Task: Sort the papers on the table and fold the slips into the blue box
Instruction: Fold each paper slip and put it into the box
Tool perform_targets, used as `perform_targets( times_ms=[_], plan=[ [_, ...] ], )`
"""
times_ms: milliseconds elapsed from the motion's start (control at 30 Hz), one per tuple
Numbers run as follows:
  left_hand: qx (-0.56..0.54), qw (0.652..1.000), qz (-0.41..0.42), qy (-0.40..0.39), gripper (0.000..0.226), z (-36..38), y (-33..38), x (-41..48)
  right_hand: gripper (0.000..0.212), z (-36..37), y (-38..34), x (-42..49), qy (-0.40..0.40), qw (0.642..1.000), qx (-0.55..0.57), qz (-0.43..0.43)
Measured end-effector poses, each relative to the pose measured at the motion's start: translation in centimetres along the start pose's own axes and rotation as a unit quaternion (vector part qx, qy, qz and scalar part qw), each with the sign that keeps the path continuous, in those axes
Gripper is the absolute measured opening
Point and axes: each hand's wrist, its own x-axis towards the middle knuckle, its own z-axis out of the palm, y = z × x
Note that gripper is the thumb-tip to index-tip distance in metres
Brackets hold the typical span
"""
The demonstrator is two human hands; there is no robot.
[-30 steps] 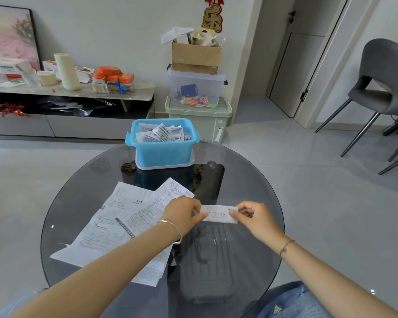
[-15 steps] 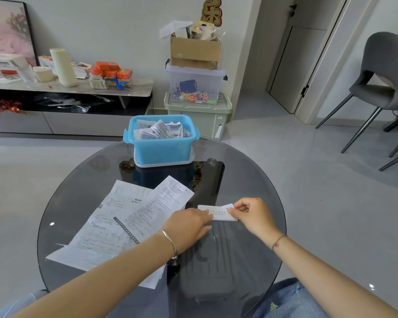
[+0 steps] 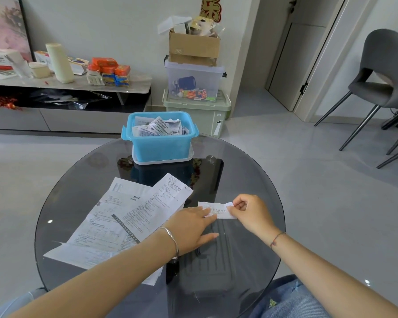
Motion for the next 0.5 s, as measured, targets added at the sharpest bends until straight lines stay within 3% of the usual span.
perform_targets(
  times_ms=[67, 133, 200, 267, 500],
  plan=[
    [0.012, 1.000, -0.001, -0.008, 0.062, 0.0, 0.2, 0.0, 0.010, -0.2, -0.3, -0.5, 0.001, 0.999, -0.029, -0.033],
    [0.019, 1.000, -0.002, -0.006, 0.063, 0.0, 0.3, -0.1, 0.016, -0.4, -0.4, -1.1, 0.042, 0.985, -0.100, -0.137],
    [0.026, 1.000, 0.002, -0.002, 0.064, -0.2, 0.3, -0.1, 0.017, -0.6, -0.3, -1.5, 0.080, 0.944, -0.178, -0.268],
    [0.033, 0.999, 0.006, -0.001, 0.064, -0.4, 0.3, -0.1, 0.016, -0.6, -0.4, -2.1, 0.075, 0.910, -0.220, -0.343],
    [0.033, 0.999, 0.010, -0.002, 0.065, 0.0, -0.1, -0.1, 0.026, 0.3, 0.1, -3.6, 0.004, 0.873, -0.293, -0.389]
  ],
)
